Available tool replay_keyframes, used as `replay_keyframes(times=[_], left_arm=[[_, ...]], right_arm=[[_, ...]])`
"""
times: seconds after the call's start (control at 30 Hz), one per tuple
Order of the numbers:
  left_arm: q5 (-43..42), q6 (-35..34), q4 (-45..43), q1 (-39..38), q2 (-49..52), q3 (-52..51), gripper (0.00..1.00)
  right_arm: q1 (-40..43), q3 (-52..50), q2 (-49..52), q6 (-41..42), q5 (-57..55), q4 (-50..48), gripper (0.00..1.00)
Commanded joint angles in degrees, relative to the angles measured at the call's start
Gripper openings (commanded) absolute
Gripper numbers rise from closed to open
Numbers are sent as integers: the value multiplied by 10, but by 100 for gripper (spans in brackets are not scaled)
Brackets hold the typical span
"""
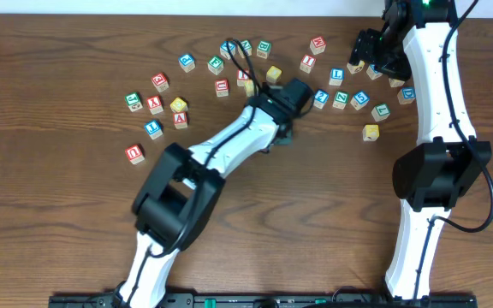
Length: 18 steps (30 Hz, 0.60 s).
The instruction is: Spell out CORL
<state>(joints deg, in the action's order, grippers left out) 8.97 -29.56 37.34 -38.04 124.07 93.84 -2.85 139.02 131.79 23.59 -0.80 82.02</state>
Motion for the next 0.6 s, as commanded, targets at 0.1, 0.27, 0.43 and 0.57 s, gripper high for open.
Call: replay_keyframes(times=[0.1,0.27,0.43,0.57], left_arm=[[9,58,3,36,-137,27,44],[10,76,20,84,-218,27,44],[9,77,55,171,-249,27,44],[9,77,70,216,-249,27,44]], right_arm=[[-3,12,-3,-5,3,-3,80],[-13,9,-3,-5,2,-22,80],[-25,-33,-3,-5,-16,-104,78],[-28,-79,-3,-5,-16,-167,77]])
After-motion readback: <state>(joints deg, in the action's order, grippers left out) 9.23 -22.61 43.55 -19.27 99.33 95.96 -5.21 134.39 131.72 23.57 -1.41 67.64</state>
